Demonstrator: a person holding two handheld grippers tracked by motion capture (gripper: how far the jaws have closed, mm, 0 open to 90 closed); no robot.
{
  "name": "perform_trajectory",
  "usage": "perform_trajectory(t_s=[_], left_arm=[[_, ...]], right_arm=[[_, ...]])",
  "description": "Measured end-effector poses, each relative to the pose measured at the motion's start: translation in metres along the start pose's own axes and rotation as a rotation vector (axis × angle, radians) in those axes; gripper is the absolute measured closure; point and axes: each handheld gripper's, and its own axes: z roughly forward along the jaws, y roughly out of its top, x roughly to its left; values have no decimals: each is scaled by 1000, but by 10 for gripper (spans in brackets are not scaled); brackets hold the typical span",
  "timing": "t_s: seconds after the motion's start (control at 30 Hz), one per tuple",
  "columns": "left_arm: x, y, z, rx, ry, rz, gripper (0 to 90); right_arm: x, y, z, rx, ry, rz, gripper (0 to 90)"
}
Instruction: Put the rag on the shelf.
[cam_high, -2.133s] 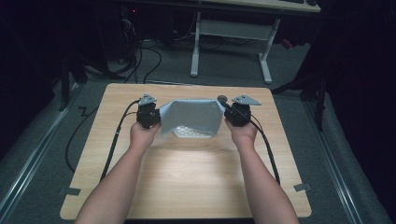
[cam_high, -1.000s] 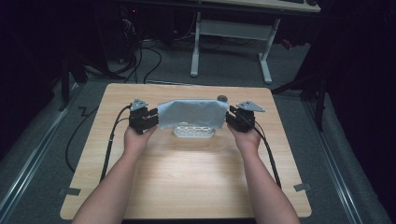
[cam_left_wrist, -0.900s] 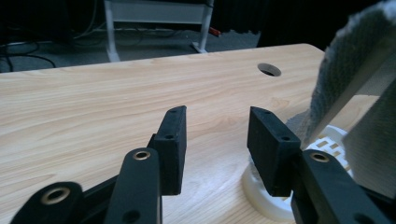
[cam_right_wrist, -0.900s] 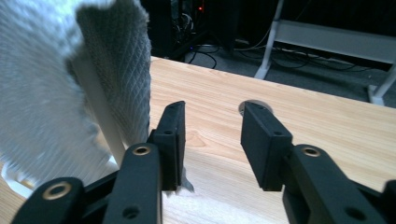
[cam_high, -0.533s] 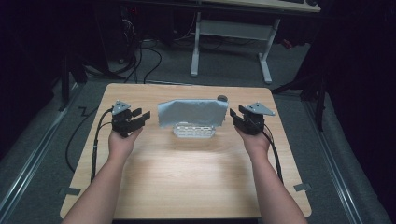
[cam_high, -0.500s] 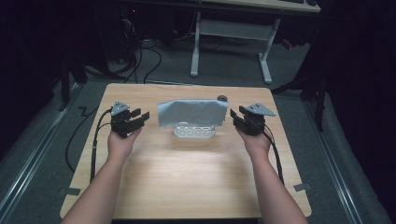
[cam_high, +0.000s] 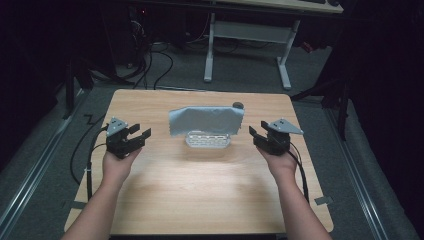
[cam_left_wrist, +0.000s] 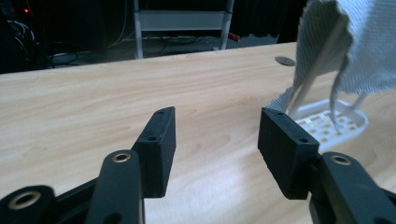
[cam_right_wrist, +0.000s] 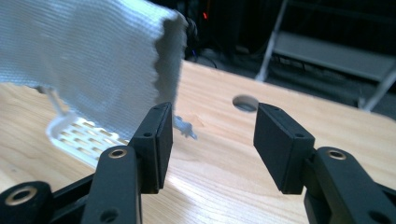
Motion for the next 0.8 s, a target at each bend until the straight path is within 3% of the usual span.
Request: perform_trajectory(t_s=[0.07,0.13,0.2,0.3,0.43,0.47,0.5,0.53,0.63,0.73,0.8], left_arm=[[-5,-9,-12,17,-5,23,455],[-10,-15,-21,25,-14,36,449],[-15,-23,-31,31,-20,51,442],[-24,-37,-43,61,-33,57,432],[-36,-54,-50,105,-61,39,430],[-47,-63,-54,130,-95,28,429],[-47,-63,-54,130,-95,28,429],[-60,-69,-56,145,-126,42,427],[-82,-81,-60,158,-138,112,417],[-93,-99,-63,183,-176,126,428],[-95,-100,-62,211,-194,132,446]], right_arm=[[4,-2,-12,29,16,-17,433],[7,-7,-22,7,23,-33,428],[10,-10,-31,24,30,-49,412],[15,-18,-46,25,43,-19,407],[24,-36,-65,34,54,-33,405],[26,-41,-69,39,57,-32,401],[26,-41,-69,39,57,-32,401],[30,-52,-74,50,61,-34,400],[37,-67,-82,80,60,-36,394],[43,-82,-87,101,52,-30,388],[44,-87,-90,105,50,-32,387]])
